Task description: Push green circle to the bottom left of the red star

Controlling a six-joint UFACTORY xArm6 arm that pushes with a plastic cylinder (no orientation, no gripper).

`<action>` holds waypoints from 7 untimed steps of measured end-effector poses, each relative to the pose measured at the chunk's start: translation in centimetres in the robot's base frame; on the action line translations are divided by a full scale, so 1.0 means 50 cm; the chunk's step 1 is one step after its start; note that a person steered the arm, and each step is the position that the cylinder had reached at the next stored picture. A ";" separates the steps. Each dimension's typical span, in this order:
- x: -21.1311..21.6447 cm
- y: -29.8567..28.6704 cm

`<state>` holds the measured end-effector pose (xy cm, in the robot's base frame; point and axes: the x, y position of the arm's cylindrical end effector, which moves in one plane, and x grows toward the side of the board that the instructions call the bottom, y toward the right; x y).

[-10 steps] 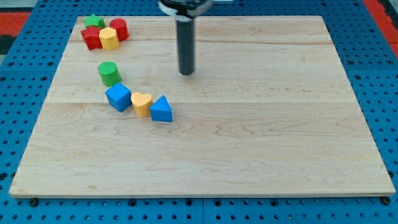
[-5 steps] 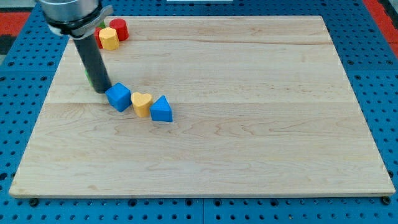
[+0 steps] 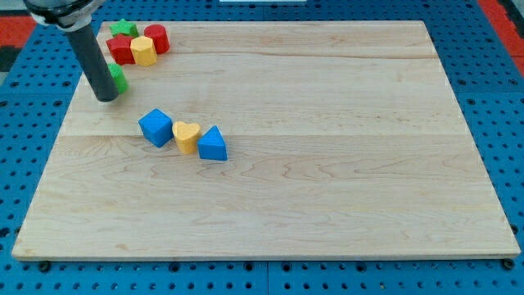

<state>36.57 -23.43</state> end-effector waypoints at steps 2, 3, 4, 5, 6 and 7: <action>-0.008 0.046; -0.008 0.007; -0.014 -0.026; -0.060 -0.027; -0.079 -0.027; -0.054 -0.043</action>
